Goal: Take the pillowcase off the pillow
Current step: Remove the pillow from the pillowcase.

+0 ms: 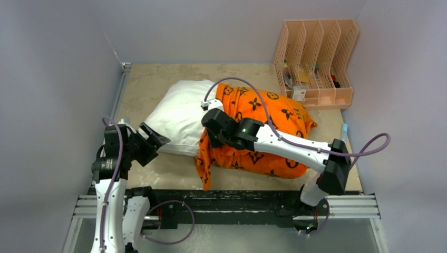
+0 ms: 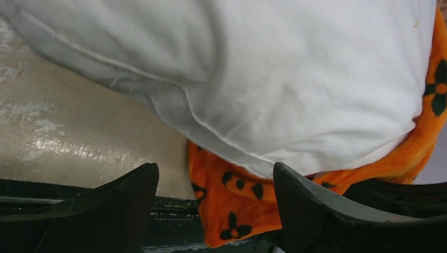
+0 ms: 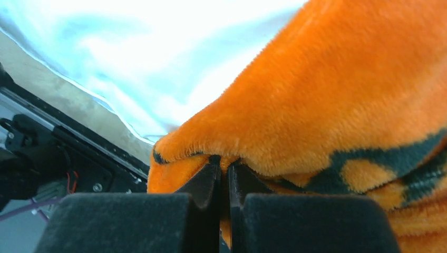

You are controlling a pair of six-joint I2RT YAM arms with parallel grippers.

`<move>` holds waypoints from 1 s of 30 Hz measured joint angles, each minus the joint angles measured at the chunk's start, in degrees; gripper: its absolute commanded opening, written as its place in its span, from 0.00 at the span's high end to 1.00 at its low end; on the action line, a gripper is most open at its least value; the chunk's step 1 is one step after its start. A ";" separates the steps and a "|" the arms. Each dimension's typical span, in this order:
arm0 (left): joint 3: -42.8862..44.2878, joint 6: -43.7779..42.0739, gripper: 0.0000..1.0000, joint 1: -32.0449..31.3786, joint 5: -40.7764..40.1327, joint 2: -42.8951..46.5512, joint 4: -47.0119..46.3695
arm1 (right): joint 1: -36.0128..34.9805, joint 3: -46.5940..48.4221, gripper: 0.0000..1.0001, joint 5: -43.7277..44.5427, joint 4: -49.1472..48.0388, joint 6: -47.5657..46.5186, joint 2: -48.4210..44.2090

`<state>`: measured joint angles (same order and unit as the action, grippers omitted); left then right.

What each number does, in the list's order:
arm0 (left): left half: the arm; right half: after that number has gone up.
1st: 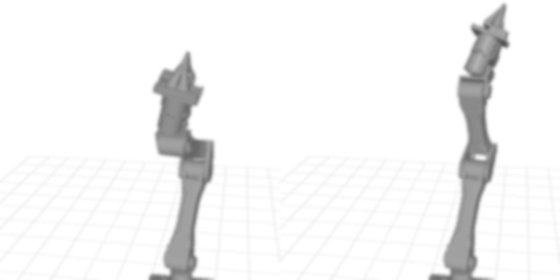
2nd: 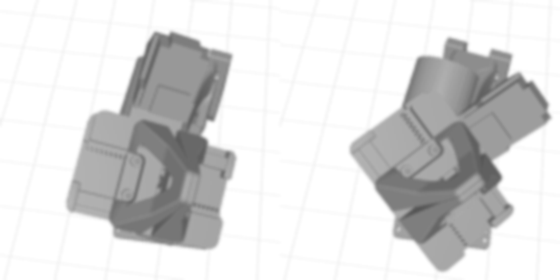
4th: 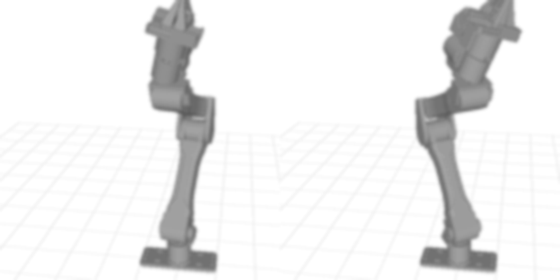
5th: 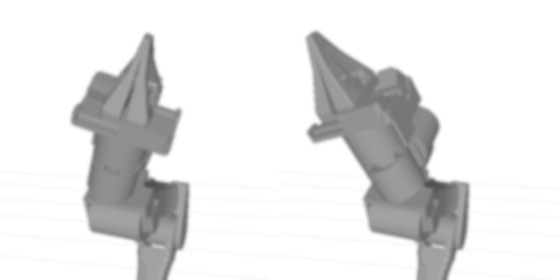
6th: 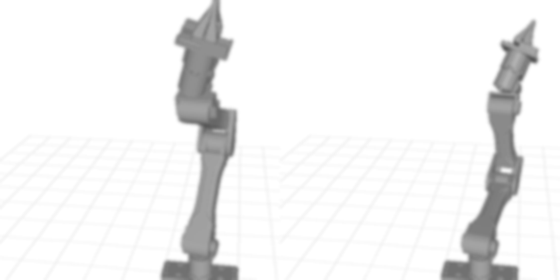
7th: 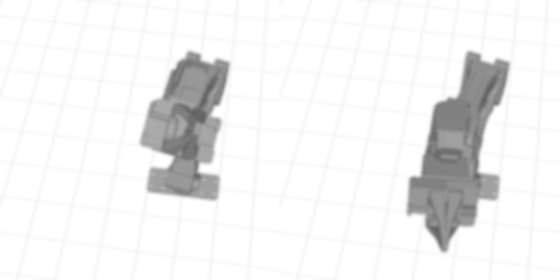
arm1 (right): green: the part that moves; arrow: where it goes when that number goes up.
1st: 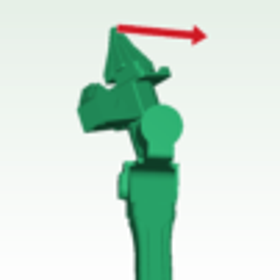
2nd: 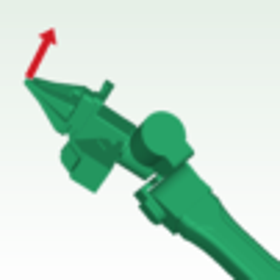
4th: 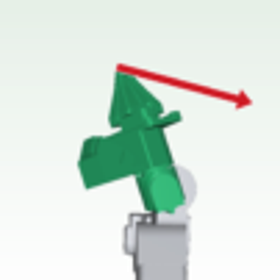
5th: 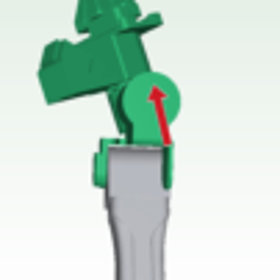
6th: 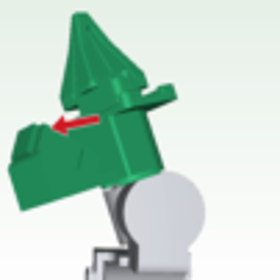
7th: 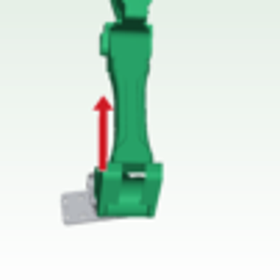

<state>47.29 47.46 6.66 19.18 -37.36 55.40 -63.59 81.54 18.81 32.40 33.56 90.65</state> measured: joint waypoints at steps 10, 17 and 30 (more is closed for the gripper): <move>-2.84 4.00 0.18 0.00 2.23 0.44 -2.78 | 2.16 7.56 1.00 -5.55 -3.37 -2.14 6.75; -9.05 9.14 0.16 -2.51 2.43 -4.57 -14.78 | 2.16 2.95 1.00 -8.00 -7.08 -2.08 4.31; -11.91 17.73 1.00 -21.53 -11.19 -17.25 -37.88 | 2.16 -5.18 1.00 -9.14 -9.51 -1.46 -2.36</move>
<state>35.38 65.19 -14.87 7.99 -54.61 17.52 -61.43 76.36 9.67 22.90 32.10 88.29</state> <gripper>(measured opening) 0.034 0.024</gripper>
